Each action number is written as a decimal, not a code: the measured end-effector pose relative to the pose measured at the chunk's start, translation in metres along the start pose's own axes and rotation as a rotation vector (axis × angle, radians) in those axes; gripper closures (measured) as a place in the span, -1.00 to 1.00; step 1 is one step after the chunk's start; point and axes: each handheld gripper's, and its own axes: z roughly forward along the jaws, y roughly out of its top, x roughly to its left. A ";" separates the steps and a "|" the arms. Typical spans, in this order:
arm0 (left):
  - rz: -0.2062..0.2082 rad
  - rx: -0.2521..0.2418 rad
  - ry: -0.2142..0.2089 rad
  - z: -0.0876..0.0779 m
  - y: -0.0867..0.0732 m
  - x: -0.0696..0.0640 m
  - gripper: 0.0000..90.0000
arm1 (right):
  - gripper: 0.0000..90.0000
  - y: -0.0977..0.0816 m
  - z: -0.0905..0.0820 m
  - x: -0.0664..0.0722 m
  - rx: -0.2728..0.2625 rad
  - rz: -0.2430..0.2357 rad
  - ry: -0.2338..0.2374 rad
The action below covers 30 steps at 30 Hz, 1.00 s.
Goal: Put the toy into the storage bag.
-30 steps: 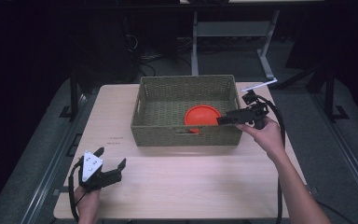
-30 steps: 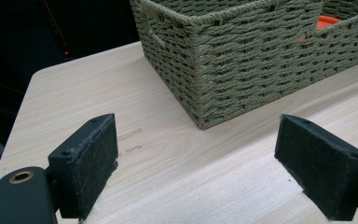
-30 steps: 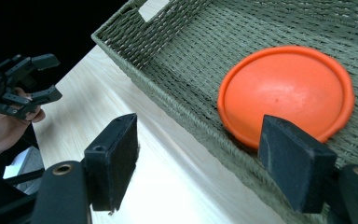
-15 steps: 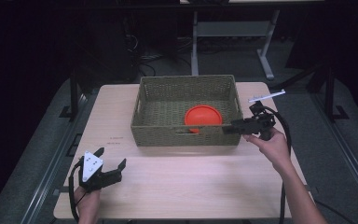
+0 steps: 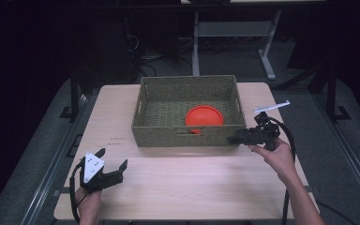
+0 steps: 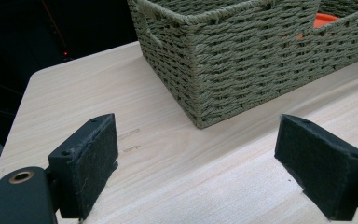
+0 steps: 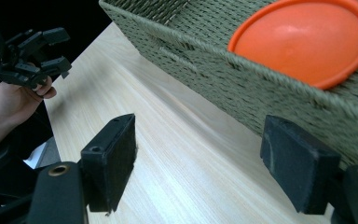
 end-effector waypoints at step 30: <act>0.000 -0.004 0.002 0.000 0.000 -0.001 -0.72 | -0.41 -0.065 -0.017 -0.023 -0.002 0.082 -0.010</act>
